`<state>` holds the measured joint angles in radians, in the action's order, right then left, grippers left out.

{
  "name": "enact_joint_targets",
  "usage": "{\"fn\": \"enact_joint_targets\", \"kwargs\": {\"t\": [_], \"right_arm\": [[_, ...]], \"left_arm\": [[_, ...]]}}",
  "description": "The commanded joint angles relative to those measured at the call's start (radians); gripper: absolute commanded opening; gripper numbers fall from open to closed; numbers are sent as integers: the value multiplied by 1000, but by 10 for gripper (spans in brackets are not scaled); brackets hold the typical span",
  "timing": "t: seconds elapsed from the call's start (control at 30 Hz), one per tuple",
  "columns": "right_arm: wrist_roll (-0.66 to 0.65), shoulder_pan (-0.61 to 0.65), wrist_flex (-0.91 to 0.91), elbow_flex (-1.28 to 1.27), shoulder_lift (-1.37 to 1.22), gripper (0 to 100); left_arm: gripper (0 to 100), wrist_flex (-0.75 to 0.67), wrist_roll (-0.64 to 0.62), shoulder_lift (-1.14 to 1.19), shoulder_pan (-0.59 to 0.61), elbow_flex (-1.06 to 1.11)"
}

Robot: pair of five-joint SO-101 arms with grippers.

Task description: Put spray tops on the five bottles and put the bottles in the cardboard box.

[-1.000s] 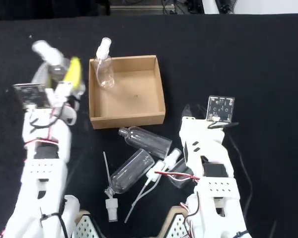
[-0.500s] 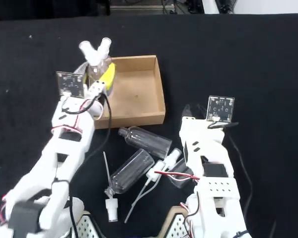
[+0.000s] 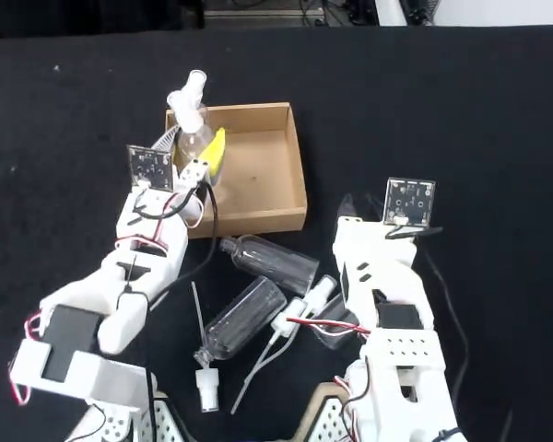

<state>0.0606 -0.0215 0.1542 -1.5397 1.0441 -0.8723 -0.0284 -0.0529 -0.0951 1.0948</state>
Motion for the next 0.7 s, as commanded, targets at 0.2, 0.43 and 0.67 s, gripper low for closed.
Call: {"fn": "enact_joint_targets", "kwargs": {"t": [0.2, 0.43, 0.67], "right_arm": [[-9, -14, -32, 13, 36, 67], [-9, -14, -32, 13, 36, 67], [-9, -14, -32, 13, 36, 67]], "left_arm": [[30, -41, 127, 57, 12, -54], [30, -40, 126, 68, 28, -77], [30, -40, 126, 68, 31, -70]]}}
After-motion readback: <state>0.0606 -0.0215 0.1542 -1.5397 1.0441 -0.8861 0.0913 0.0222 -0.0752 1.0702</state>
